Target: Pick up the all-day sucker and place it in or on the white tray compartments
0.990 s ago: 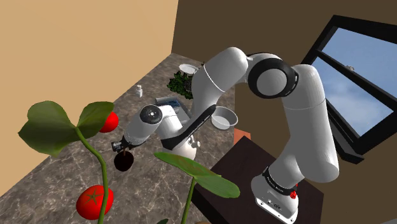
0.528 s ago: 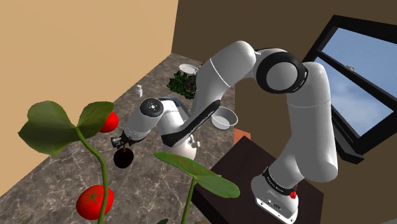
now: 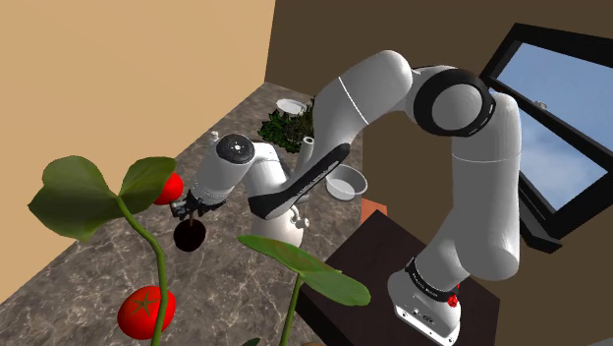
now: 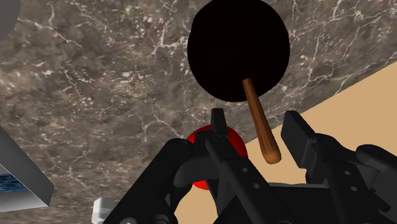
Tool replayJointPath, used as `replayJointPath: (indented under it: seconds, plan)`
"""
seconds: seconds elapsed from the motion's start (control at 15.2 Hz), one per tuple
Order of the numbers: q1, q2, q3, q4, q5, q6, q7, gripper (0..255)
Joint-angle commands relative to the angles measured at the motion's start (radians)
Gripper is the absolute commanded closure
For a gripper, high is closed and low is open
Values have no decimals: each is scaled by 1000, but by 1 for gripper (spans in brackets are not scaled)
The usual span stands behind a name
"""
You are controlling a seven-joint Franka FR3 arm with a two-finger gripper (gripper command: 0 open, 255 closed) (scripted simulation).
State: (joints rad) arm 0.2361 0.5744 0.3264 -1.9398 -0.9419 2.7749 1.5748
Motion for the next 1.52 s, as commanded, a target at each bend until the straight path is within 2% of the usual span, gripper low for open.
replayJointPath:
  seconds: [0.0,0.46,0.92,1.45]
  plan:
    - [-14,-21,19,-7,24,-14,-23,255]
    - [-57,-87,77,-24,104,-62,-98,255]
    - [-240,-156,100,-126,173,22,-283,255]
    - [-477,-188,164,-181,297,75,-556,255]
